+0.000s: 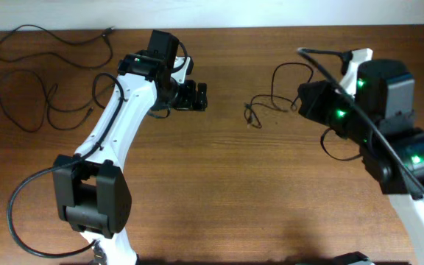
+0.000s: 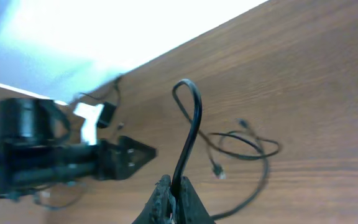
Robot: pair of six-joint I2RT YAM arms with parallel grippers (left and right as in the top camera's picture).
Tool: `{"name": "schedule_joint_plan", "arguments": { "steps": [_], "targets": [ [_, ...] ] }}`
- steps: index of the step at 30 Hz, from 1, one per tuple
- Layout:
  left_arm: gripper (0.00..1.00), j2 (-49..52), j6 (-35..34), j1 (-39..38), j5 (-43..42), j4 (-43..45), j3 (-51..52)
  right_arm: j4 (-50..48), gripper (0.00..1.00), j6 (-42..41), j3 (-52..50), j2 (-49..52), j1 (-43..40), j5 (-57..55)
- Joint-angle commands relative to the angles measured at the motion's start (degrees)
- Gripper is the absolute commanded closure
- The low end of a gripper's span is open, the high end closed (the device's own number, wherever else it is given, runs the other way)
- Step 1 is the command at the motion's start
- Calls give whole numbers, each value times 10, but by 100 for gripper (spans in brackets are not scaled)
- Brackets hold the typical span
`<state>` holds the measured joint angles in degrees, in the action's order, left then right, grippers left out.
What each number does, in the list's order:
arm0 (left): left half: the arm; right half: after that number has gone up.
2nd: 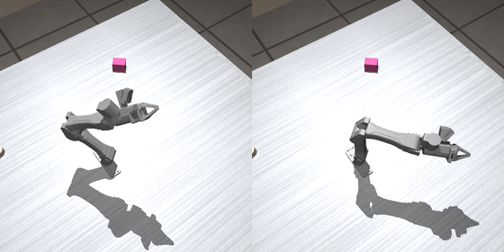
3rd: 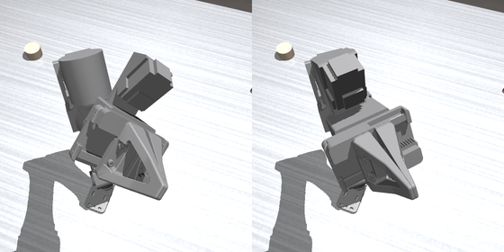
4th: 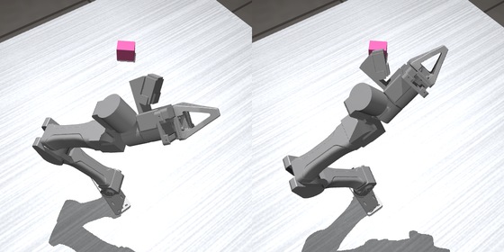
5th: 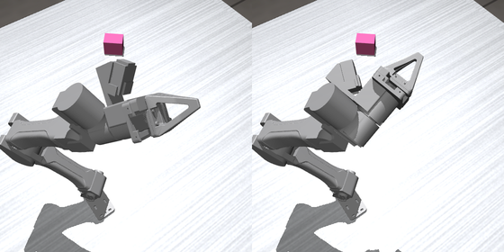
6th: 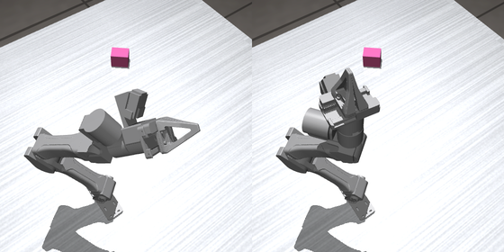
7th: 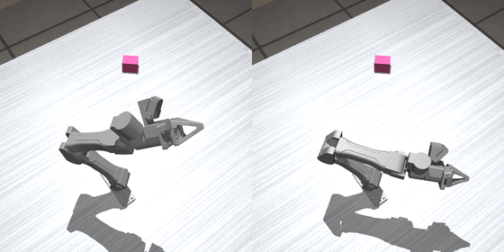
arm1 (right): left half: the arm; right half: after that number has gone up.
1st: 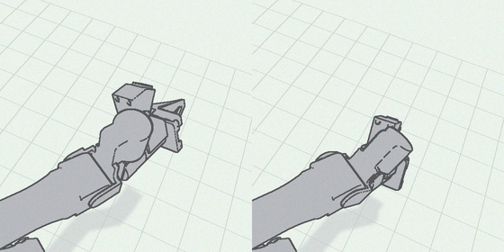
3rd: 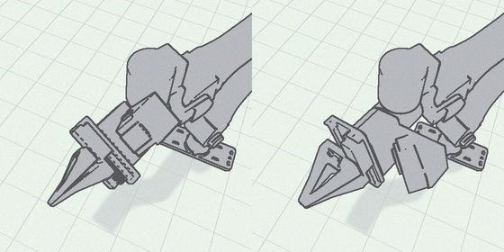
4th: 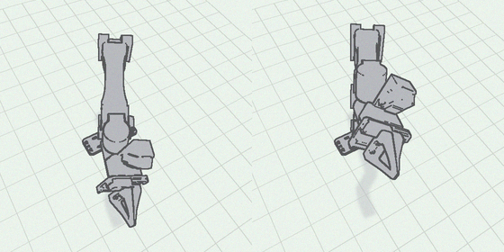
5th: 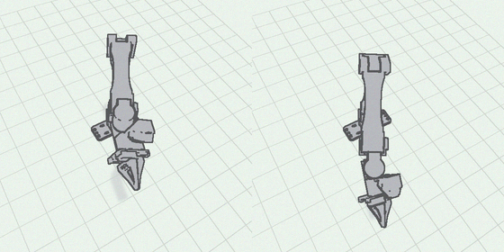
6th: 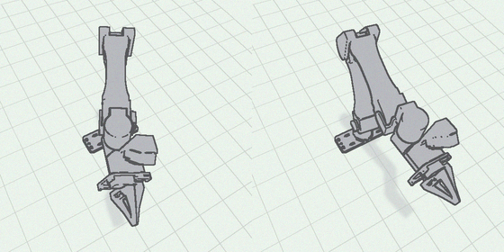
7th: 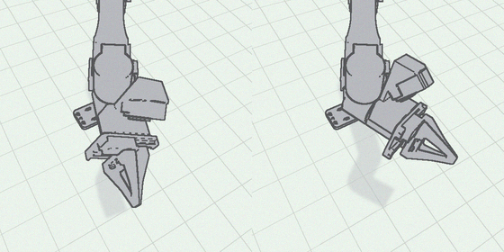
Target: Untangle cables
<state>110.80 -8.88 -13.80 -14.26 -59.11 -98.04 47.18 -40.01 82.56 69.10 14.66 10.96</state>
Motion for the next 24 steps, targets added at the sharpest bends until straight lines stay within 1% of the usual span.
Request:
{"name": "schedule_joint_plan", "arguments": {
  "steps": [1,5,6,9,12,14,16,18,20,24],
  "targets": [
    [1,-1,-5,-3,-78,12,5,-15,96,-62,8,-5,-1,40],
    [1,-1,-2,-4,-150,20,5,-18,96,-77,8,-5,-1,41],
    [1,-1,17,-4,-173,20,5,-17,96,-76,8,-5,-1,41],
    [1,-1,99,-5,-280,19,5,-11,96,-69,8,-5,-1,49],
    [1,-2,153,-8,-371,20,5,-6,96,-62,8,-2,-1,70],
    [1,-2,186,-11,-405,21,5,-2,96,-59,8,-1,-1,75],
    [1,-1,233,-19,-451,24,5,2,96,-59,8,-1,-1,75],
    [1,-1,267,-28,-478,46,5,9,96,-59,8,0,-1,83],
    [1,-2,268,-34,-477,99,5,10,96,-59,8,3,-1,111],
    [1,-1,268,-38,-489,156,5,10,96,-59,8,4,-1,144]
  ]
}}
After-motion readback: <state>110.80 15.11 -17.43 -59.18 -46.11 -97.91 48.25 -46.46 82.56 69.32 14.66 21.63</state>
